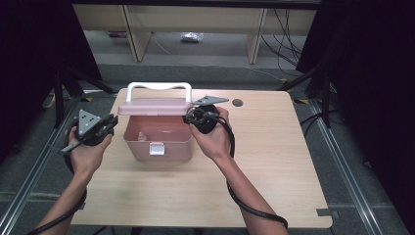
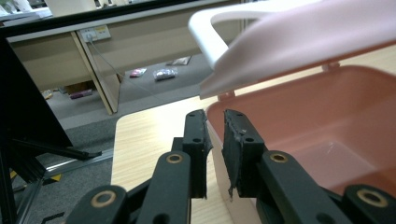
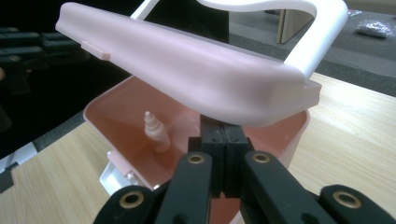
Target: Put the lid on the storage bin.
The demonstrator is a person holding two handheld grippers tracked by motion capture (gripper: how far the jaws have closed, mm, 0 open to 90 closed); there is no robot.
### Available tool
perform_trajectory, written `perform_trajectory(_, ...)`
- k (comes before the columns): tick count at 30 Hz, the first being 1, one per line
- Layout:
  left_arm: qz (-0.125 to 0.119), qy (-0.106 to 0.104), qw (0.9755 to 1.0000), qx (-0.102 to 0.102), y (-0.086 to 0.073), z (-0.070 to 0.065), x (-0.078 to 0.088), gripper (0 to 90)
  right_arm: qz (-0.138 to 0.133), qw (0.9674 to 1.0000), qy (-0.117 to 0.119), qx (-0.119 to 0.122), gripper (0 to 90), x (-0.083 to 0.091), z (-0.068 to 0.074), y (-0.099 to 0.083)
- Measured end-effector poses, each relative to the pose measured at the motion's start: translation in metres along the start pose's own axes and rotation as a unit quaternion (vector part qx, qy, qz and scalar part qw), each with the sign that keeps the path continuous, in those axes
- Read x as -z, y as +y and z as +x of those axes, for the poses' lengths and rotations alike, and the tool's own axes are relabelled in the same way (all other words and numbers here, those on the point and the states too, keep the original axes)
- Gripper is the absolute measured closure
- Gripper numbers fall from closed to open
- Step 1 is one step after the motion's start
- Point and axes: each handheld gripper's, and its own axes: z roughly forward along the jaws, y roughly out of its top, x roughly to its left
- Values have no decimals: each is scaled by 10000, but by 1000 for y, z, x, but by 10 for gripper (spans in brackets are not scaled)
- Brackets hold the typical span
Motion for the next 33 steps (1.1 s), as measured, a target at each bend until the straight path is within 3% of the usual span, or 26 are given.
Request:
perform_trajectory(3,-140,33,9999,94,3,2,10,786,69,9999,-28,-97,900,2,2,-3)
perform_trajectory(7,-320,9,9994,159,7,2,20,785,137,9999,6,46,900,1,1,-7)
perform_trajectory(11,-369,8,9992,148,10,1,25,782,216,9998,9,-2,900,1,3,-11)
perform_trajectory(12,-379,-4,9991,171,10,0,25,779,207,9997,-55,67,900,1,2,-13)
perform_trajectory(17,-444,-35,9988,181,10,-3,27,768,325,9995,-8,-24,900,1,4,-18)
perform_trajectory(18,-462,-49,9987,202,10,-4,27,766,297,9995,-17,97,900,0,3,-19)
perform_trajectory(19,-472,-69,9987,203,10,-6,27,765,388,9992,-4,-50,900,0,5,-21)
perform_trajectory(21,-483,-106,9986,211,10,-8,27,762,410,9992,9,31,900,-2,4,-24)
perform_trajectory(33,-412,-171,9987,248,4,-14,25,750,764,9970,84,-97,900,-1,5,-39)
